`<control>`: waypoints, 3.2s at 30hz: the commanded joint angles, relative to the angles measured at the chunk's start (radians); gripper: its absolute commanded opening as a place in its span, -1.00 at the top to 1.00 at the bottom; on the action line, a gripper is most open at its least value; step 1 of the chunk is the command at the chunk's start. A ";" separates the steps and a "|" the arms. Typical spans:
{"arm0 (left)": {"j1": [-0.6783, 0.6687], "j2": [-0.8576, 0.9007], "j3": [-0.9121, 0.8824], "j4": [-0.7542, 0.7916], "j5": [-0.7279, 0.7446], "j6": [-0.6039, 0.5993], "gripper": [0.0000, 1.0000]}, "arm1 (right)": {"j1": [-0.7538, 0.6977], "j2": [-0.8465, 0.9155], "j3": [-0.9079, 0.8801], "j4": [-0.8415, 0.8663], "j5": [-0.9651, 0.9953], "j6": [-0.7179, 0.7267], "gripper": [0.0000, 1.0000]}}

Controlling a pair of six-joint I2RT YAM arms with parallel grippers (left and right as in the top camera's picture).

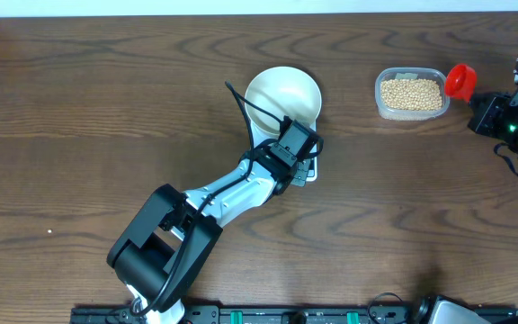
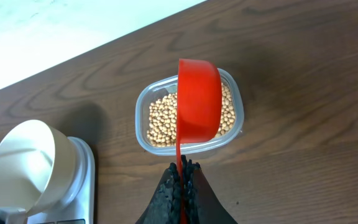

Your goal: Scoop item into bowl and weigh 50g on scale

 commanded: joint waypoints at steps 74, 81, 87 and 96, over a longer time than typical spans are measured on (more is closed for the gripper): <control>-0.037 0.116 -0.004 -0.109 -0.043 0.072 0.85 | 0.005 0.006 0.016 -0.008 0.005 0.001 0.97; -0.028 0.145 -0.004 -0.109 -0.071 0.053 0.85 | 0.005 0.006 0.016 -0.009 0.005 0.001 0.98; -0.012 0.161 -0.004 -0.117 -0.069 0.050 0.85 | 0.005 0.006 0.016 -0.009 0.005 0.001 0.97; -0.012 0.161 -0.004 -0.156 -0.117 0.011 0.86 | 0.005 0.006 0.016 -0.010 0.004 0.001 0.98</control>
